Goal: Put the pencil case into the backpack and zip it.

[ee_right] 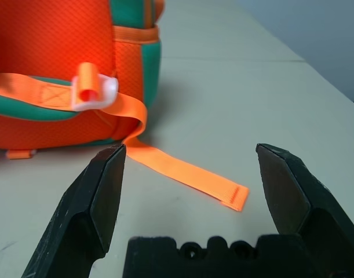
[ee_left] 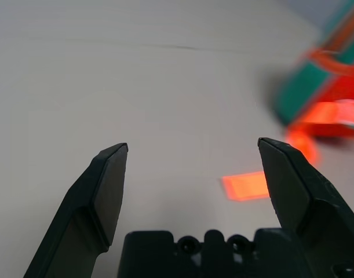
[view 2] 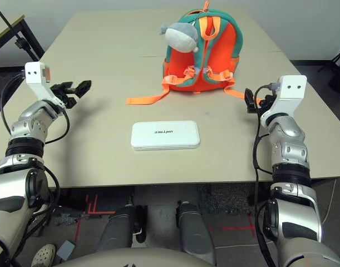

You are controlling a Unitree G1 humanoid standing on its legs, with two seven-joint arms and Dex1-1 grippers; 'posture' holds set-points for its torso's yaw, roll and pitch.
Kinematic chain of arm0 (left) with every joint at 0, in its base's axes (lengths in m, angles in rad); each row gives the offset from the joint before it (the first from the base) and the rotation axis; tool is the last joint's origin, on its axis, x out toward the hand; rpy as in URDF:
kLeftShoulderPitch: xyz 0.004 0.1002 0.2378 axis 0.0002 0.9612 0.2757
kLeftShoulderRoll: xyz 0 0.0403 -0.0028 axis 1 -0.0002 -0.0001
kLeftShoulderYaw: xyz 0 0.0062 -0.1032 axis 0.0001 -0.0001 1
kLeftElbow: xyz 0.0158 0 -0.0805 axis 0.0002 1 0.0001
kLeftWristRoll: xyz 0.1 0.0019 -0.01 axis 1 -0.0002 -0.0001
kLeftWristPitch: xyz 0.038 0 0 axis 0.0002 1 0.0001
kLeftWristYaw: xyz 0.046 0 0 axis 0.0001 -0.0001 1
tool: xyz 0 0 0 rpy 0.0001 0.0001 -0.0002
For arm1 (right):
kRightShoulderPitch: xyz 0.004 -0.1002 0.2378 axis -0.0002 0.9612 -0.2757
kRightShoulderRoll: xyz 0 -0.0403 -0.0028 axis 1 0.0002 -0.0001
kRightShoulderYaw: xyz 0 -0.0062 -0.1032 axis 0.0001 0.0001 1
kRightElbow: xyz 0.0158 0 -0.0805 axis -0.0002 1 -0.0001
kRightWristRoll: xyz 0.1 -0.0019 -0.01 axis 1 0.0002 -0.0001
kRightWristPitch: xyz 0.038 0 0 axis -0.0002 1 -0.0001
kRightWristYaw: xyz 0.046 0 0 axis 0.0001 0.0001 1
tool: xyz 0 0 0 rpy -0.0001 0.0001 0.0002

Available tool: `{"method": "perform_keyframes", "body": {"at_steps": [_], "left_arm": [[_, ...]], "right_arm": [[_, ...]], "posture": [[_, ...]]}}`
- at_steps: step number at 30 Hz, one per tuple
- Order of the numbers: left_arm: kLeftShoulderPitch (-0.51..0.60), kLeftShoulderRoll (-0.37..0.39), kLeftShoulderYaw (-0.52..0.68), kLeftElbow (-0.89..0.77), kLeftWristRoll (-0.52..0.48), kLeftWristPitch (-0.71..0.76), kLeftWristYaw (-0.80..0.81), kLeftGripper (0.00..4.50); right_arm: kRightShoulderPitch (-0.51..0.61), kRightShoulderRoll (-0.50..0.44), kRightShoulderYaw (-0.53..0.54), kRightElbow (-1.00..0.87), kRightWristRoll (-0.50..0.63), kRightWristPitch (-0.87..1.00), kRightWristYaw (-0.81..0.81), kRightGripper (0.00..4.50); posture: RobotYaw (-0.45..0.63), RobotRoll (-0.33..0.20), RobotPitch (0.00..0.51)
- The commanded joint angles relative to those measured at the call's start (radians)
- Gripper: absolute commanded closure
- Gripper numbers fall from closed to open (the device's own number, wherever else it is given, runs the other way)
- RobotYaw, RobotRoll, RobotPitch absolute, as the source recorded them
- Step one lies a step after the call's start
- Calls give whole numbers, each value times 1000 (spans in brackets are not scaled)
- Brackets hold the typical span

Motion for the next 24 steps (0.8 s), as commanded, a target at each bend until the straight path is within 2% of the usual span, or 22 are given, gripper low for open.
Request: {"method": "perform_keyframes", "body": {"at_steps": [1, 8, 19, 24], "left_arm": [[42, 14, -31, -94, -61, 222, -45, 0], [64, 10, -48, -186, -162, 609, -54, 0], [58, -30, -95, -151, -209, 860, -66, 0], [65, -30, -146, -131, -203, 873, -95, 0]], "right_arm": [[19, -12, 19, -39, -13, 7, 16, 61], [32, -15, 33, -68, -27, 8, 25, 61], [75, -12, 26, -142, -23, 45, 17, 61], [95, -13, 20, -170, -20, 62, 12, 61]], "posture": [[-143, 0, 102], [-163, 0, 97], [-206, 0, 98], [-220, 0, 99]]}}
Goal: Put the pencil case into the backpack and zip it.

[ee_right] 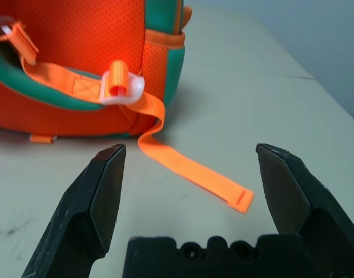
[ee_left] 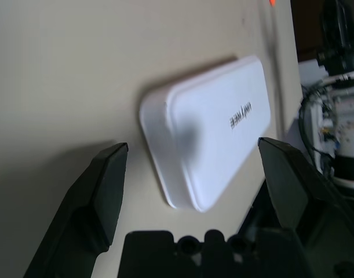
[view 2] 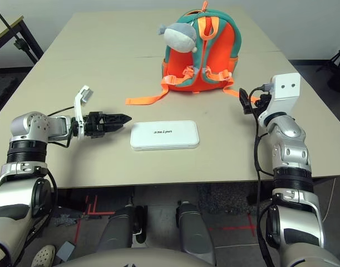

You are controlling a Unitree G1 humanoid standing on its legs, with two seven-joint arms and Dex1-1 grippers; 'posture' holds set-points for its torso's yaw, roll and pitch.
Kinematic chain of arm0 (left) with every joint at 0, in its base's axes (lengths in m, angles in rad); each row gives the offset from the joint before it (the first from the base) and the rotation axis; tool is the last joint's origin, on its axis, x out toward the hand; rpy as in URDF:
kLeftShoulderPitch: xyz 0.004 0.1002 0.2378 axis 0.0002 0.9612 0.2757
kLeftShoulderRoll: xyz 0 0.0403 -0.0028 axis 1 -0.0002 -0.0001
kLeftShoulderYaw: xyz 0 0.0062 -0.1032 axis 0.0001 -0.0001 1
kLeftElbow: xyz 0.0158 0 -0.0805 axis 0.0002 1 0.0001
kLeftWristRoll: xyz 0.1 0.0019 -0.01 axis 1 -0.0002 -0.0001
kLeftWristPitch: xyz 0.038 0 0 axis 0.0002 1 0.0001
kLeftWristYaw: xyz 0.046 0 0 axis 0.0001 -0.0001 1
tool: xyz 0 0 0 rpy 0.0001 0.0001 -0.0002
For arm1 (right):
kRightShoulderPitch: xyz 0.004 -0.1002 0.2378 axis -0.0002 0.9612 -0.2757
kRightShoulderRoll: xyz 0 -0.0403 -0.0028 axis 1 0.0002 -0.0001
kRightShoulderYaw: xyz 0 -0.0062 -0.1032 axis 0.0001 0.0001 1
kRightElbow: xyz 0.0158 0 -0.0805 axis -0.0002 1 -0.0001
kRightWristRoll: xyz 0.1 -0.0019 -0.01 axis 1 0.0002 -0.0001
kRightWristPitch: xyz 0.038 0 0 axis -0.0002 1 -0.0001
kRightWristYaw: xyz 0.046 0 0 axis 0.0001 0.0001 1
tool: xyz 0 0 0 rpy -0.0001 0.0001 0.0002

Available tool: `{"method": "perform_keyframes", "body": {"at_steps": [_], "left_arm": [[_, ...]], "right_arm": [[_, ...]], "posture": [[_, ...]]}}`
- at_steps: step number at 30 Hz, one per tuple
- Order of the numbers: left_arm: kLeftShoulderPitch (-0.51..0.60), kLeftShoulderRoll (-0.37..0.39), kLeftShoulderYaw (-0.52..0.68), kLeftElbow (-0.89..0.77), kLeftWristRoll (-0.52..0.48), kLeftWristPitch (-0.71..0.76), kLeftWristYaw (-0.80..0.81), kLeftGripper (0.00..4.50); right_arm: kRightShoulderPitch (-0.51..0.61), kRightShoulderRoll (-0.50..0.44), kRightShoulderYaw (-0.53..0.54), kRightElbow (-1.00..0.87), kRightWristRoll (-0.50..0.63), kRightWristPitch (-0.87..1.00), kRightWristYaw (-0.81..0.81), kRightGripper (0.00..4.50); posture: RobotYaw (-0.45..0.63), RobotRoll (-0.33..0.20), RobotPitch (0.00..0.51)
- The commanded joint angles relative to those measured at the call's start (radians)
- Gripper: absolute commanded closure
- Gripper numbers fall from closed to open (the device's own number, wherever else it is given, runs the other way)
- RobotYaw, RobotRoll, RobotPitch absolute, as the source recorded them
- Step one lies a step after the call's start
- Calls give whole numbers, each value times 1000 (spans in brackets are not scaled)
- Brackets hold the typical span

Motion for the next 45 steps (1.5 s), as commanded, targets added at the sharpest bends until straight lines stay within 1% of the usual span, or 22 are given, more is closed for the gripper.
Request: {"method": "perform_keyframes", "body": {"at_steps": [1, 6, 9, 12, 13, 15, 17, 21, 22, 24, 25, 32, 38, 41, 45], "left_arm": [[5, 0, -32, 38, 9, -6, -13, 0], [-7, -4, -48, 93, 26, -31, -19, 0], [-9, -2, -53, 116, 34, -46, -24, 0], [-6, -3, -64, 124, 41, -58, -31, 0], [-5, -4, -65, 125, 41, -61, -30, 0], [-2, -5, -65, 124, 41, -62, -29, 0], [0, -5, -65, 120, 40, -60, -27, 0], [7, -3, -68, 113, 41, -56, -23, 0], [7, -3, -67, 112, 40, -54, -21, 0], [7, -3, -65, 110, 39, -51, -19, 0], [7, -3, -65, 109, 38, -50, -19, 0], [11, -4, -59, 99, 35, -44, -15, 0], [16, -6, -60, 89, 33, -37, -12, 0], [24, -6, -63, 73, 30, -26, -11, 0], [41, -9, -72, 47, 25, -11, -13, 0]], "right_arm": [[19, -7, -3, -37, -2, 22, -6, 61], [44, -20, 12, -78, -5, 81, 12, 61], [84, -61, 60, -122, -23, 156, 72, 61], [118, -85, 99, -171, -18, 212, 135, 61], [131, -94, 123, -193, -21, 227, 163, 213], [147, -104, 160, -227, -27, 250, 209, 657], [154, -110, 190, -252, -29, 267, 243, 1336], [171, -128, 272, -319, -40, 294, 326, 2920], [174, -132, 286, -329, -42, 300, 341, 3384], [178, -135, 304, -345, -44, 310, 360, 4174], [178, -136, 313, -352, -43, 316, 369, 4452], [186, -134, 354, -388, -46, 346, 414, 4452], [187, -113, 406, -437, -32, 384, 455, 4452], [185, -75, 422, -472, -12, 421, 455, 4452], [156, -26, 423, -474, -18, 444, 431, 4452]], "posture": [[-221, 0, 100], [-229, 0, 104], [-232, 0, 103], [-230, 0, 104], [-227, 0, 105], [-225, 0, 105], [-225, 0, 106], [-221, 0, 110], [-221, 0, 111], [-218, 0, 111], [-217, 0, 111], [-209, 0, 110], [-204, 0, 112], [-199, 0, 115], [-197, 0, 116]]}}
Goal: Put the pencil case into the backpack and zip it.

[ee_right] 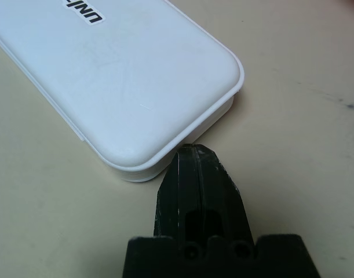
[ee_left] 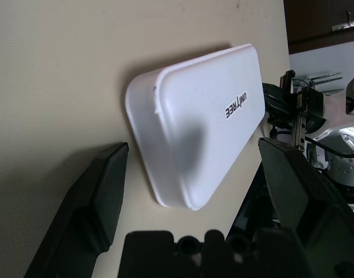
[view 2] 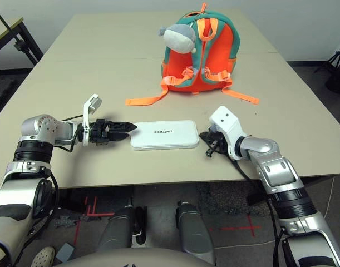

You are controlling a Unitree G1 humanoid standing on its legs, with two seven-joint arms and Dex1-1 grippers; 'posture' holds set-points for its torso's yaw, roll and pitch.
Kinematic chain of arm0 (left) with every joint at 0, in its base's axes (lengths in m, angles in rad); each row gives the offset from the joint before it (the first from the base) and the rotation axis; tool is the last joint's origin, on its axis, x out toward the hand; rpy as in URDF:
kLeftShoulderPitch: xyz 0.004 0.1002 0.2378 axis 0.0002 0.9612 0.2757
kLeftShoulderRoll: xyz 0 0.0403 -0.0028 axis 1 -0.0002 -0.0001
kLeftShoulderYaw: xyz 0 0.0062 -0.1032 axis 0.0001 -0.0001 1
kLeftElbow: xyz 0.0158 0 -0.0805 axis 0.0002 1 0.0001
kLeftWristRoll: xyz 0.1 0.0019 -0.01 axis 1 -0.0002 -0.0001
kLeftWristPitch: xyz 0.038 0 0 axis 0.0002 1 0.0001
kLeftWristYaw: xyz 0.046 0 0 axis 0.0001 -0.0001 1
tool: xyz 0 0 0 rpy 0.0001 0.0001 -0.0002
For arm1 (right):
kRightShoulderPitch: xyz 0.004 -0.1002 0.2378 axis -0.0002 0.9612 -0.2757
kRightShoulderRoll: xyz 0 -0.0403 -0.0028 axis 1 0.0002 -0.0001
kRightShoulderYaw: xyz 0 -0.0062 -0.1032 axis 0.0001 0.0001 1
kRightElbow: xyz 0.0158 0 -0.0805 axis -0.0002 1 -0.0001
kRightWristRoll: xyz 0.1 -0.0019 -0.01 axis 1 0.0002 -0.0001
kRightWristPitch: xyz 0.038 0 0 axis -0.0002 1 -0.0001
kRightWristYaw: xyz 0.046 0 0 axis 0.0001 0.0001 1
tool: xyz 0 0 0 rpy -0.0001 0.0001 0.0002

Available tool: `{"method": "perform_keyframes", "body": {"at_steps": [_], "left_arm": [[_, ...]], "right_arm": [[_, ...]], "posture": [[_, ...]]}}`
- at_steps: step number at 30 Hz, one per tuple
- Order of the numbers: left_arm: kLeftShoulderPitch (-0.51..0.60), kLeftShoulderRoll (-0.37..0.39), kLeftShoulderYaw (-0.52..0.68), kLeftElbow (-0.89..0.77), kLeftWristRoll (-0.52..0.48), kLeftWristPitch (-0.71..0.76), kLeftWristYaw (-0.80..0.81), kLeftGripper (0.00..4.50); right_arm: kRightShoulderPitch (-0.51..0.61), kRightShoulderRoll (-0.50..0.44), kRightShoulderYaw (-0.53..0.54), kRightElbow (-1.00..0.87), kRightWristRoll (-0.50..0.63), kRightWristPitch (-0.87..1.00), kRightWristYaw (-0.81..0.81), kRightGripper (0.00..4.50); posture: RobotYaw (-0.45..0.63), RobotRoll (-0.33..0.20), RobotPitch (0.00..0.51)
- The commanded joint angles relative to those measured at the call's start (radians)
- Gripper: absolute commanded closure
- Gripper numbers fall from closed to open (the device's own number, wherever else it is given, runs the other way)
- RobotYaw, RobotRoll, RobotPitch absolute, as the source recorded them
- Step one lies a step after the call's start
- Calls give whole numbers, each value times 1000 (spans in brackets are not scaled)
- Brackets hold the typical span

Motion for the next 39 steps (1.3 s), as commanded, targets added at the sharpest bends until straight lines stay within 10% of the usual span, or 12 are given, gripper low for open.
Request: {"method": "perform_keyframes", "body": {"at_steps": [1, 23, 31, 39], "left_arm": [[39, -11, -36, -13, 16, 28, 22, 0], [69, -35, -21, -35, 21, 1, 39, 0], [68, -46, 17, -35, 15, -35, 48, 2205], [48, -41, 50, -75, -5, -68, 44, 3138]], "right_arm": [[-25, 34, 28, -31, 12, 21, -8, 4452], [-89, 131, 86, -49, -3, 35, -39, 4452], [-91, 123, 83, -25, -21, 18, -52, 4500], [-105, 120, 75, 8, -43, 1, -56, 2077]], "posture": [[-197, 0, 116], [-184, 0, 112], [-182, 0, 108], [-177, 0, 109]]}}
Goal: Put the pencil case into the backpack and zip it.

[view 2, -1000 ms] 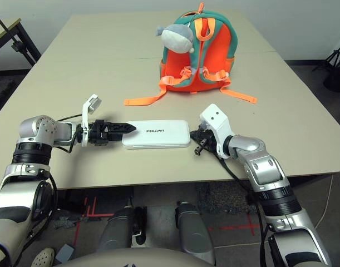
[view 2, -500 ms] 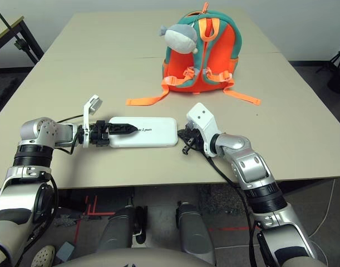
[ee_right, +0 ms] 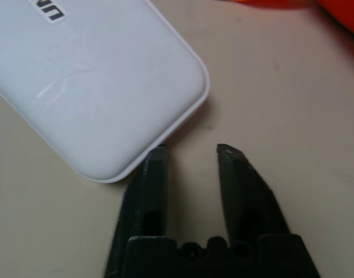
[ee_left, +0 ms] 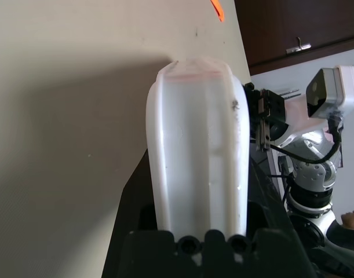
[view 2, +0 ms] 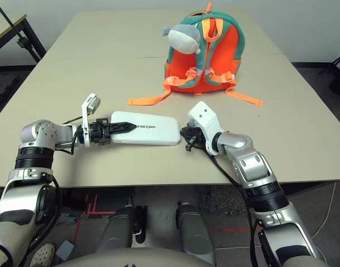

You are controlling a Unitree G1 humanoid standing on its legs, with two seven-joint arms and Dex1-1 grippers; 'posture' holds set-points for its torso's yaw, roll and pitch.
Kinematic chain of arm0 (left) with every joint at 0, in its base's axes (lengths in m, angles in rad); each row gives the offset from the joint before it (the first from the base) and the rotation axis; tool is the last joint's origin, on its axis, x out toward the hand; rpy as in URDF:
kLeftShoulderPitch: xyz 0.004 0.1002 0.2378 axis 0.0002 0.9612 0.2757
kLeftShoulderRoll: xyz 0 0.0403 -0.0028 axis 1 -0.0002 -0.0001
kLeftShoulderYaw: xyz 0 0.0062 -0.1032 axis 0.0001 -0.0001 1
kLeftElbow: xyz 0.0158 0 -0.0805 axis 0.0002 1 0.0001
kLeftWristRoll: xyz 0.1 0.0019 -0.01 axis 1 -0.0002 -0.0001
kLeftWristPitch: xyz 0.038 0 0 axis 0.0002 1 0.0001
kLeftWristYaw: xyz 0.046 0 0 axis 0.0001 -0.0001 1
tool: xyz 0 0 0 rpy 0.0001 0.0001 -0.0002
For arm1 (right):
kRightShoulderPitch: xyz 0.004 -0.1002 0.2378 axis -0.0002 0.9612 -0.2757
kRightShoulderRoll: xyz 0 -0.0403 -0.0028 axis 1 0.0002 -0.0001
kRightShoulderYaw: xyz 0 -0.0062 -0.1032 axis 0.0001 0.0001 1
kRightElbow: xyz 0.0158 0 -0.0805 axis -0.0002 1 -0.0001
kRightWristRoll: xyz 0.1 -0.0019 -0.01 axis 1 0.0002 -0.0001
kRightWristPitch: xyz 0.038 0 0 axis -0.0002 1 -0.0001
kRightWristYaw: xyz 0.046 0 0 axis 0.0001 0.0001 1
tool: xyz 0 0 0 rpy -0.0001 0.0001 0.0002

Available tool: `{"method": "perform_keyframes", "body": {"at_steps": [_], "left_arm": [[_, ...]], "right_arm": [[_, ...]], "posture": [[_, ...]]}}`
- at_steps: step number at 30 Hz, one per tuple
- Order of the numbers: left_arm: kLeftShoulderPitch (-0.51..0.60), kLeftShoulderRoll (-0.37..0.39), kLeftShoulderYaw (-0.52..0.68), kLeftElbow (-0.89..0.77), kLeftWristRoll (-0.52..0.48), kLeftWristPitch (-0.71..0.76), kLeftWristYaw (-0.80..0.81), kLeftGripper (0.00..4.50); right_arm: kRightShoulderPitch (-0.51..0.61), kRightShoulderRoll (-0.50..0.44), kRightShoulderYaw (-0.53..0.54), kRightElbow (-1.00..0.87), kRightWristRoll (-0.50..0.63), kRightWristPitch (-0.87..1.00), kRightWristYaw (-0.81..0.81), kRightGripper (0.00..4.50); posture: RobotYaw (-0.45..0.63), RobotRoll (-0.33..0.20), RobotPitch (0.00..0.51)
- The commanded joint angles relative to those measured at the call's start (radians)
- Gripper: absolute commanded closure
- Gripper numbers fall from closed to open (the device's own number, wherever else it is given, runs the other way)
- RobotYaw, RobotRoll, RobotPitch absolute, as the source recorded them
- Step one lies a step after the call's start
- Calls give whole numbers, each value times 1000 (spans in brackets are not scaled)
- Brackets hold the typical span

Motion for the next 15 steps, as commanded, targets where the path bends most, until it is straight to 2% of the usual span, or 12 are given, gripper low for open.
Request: {"method": "perform_keyframes", "body": {"at_steps": [1, 6, 15], "left_arm": [[-4, 3, -22, -21, 42, -37, 57, 3139], [-43, 14, 14, -63, 19, -51, 47, 3171], [-188, 18, 153, -178, -84, -97, 68, 3196]], "right_arm": [[-16, 13, 24, 5, 6, -32, 19, 1679], [-25, 10, 11, 32, -7, -49, 22, 17], [-62, -14, -47, 120, -9, -90, 11, 0]], "posture": [[-176, 0, 110], [-171, 0, 111], [-165, 0, 111]]}}
